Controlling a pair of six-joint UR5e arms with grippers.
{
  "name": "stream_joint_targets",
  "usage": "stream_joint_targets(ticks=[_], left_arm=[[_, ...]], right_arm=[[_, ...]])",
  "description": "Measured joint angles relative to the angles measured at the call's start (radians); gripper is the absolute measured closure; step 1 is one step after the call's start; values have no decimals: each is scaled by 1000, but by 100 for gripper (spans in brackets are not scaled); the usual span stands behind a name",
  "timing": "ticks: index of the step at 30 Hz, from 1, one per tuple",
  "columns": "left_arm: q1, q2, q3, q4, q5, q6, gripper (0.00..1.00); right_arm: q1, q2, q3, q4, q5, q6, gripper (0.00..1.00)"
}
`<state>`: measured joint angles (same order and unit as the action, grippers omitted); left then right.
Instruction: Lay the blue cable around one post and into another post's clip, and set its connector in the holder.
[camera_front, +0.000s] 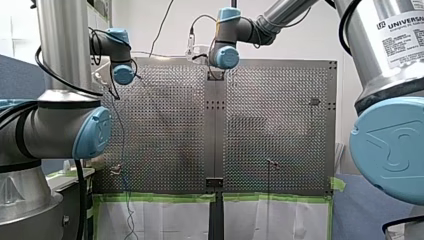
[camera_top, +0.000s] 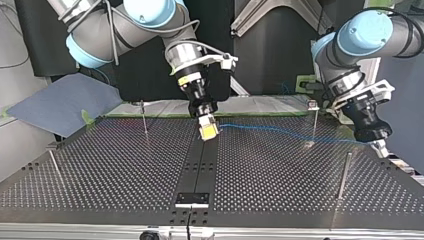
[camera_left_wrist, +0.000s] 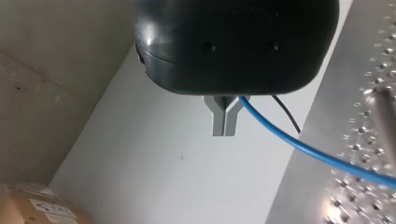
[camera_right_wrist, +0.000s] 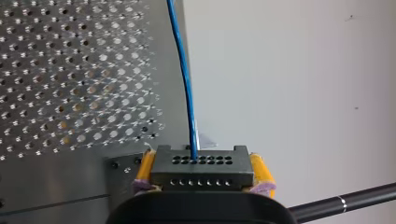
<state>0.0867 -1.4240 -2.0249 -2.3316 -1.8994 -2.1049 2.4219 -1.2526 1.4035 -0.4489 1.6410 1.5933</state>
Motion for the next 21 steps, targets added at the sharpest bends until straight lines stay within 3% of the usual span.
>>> stream_joint_targets(ticks=[11, 21], left_arm=[[72, -10, 116, -67, 52, -34, 98], [167, -36, 138, -82, 143, -59, 98]], right_arm=[[-2, 18, -44, 10, -12, 7, 100], [4, 77, -111, 36, -23, 0, 100]])
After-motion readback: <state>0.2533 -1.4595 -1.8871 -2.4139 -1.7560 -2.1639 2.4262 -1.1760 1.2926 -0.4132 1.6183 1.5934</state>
